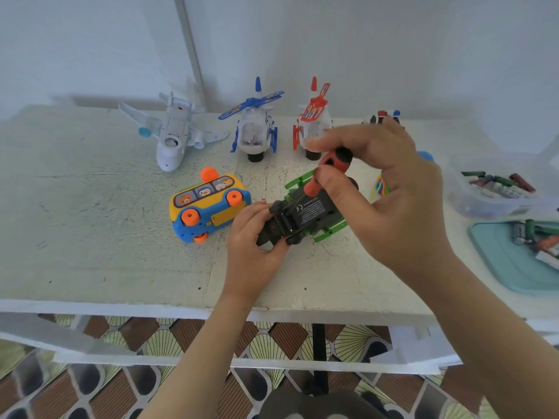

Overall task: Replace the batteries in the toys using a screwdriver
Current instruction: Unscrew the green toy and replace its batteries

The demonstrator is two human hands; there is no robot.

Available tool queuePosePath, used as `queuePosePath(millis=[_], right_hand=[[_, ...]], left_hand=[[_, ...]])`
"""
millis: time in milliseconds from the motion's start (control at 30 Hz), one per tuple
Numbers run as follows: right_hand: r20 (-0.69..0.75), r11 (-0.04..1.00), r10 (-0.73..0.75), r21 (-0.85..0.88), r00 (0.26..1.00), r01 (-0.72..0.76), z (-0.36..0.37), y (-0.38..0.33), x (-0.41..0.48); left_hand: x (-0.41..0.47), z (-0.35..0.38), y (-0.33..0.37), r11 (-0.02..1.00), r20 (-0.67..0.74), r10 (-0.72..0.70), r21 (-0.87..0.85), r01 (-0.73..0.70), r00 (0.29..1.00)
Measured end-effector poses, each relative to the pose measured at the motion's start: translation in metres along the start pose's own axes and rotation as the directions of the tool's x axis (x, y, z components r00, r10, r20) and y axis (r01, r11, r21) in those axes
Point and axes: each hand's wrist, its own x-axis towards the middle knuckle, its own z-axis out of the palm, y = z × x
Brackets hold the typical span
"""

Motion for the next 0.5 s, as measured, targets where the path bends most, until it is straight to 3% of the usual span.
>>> queuePosePath(millis=[67, 300, 500], right_hand=[[0.006, 0.998, -0.013, -0.058, 1.0, 0.013, -0.0001, 0.0036, -0.0012], [-0.061, 1.0, -0.004, -0.005, 0.998, 0.004, 0.0014, 0.0012, 0.0002], [0.023, 0.994, -0.06, -0.095, 0.998, 0.062, 0.0009, 0.0071, 0.0]], left_hand=[[0.0002, -0.0001, 0.0017, 1.0, 0.004, 0.005, -0.007, -0.005, 1.0], [0.0009, 0.0006, 0.0015, 1.0, -0.007, -0.004, -0.002, 0.004, 1.0], [0.0011, 0.0, 0.0029, 1.0, -0.006, 0.004, -0.001, -0.004, 1.0]])
